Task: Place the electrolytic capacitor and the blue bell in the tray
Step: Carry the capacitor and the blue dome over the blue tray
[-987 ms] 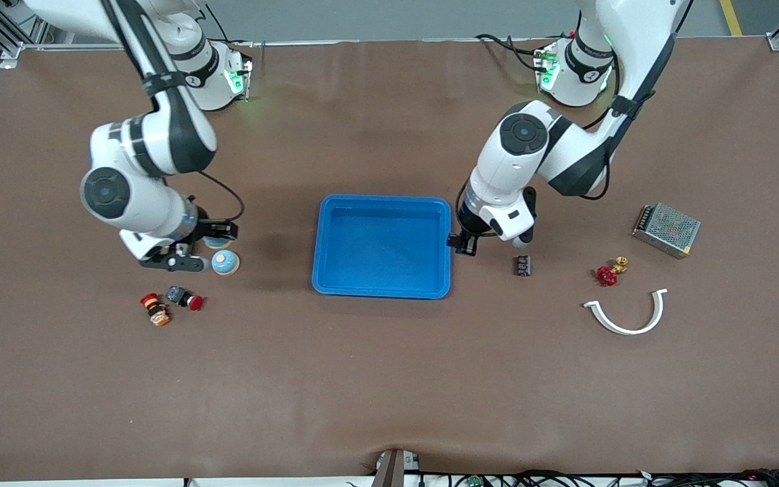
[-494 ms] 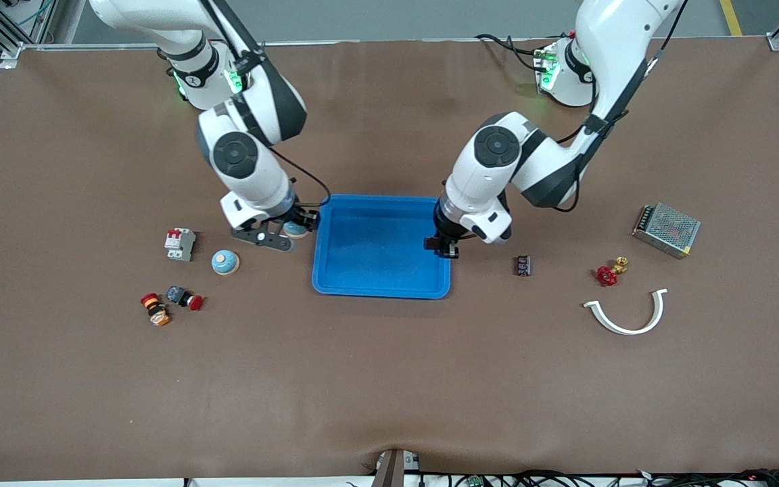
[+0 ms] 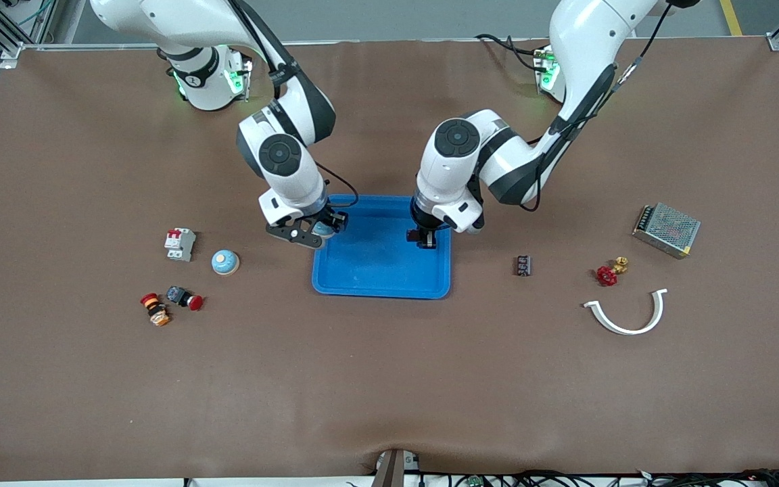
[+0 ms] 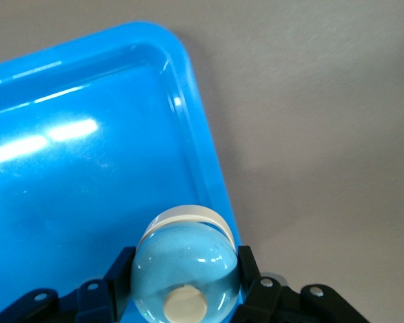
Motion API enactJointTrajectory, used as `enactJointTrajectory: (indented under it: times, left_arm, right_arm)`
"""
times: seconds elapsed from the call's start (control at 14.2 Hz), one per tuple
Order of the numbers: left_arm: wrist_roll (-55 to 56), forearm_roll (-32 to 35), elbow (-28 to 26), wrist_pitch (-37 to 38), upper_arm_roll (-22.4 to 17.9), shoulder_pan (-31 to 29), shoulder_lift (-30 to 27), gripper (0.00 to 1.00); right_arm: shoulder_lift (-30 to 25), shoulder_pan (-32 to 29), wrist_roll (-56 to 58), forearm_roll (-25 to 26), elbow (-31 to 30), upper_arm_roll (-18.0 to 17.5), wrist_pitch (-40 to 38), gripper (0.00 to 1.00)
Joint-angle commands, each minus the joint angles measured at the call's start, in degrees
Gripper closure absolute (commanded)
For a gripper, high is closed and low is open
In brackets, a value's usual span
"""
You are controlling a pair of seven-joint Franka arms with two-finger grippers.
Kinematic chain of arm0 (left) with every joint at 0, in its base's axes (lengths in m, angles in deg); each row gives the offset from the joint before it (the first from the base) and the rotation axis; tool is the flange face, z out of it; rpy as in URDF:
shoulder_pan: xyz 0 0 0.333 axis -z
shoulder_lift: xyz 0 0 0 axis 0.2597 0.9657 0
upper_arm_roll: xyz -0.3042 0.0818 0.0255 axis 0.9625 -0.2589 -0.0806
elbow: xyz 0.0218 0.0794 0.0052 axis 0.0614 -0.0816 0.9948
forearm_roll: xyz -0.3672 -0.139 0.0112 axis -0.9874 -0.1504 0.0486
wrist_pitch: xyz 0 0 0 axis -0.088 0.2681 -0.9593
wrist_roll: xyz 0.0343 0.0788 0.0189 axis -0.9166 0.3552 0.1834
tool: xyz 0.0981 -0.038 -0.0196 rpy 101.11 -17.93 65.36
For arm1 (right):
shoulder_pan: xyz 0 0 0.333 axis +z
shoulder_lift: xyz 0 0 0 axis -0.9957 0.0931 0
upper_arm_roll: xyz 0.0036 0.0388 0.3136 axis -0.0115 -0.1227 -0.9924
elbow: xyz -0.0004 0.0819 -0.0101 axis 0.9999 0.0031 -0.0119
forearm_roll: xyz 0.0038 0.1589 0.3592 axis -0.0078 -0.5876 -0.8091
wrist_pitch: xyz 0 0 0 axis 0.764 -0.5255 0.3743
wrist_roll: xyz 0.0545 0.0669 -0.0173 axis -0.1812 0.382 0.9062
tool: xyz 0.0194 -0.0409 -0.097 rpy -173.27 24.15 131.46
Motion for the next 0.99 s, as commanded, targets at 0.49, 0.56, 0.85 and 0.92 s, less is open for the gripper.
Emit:
enactJointTrajectory:
  times: [0.49, 0.56, 0.85, 0.92]
  left_arm:
    - [4.2, 1.4, 7.2, 2.6, -7.7, 9.5, 4.6, 1.00]
    - [4.2, 1.5, 7.4, 2.6, -7.7, 9.6, 5.3, 1.00]
    - [4.2, 2.6, 9.6, 2.6, -9.1, 12.1, 8.0, 1.00]
    - [4.2, 2.7, 9.7, 2.6, -9.2, 12.4, 8.7, 1.00]
  right_arm:
    - [5.1, 5.3, -5.1, 0.3, -0.5, 0.8, 7.6, 0.55]
    - [5.3, 5.4, -5.1, 0.3, -0.5, 0.8, 7.7, 0.55]
    - [5.8, 6.1, -5.1, 0.3, -0.5, 0.8, 7.7, 0.52]
    - [6.1, 6.3, -5.1, 0.3, -0.4, 0.8, 7.8, 0.52]
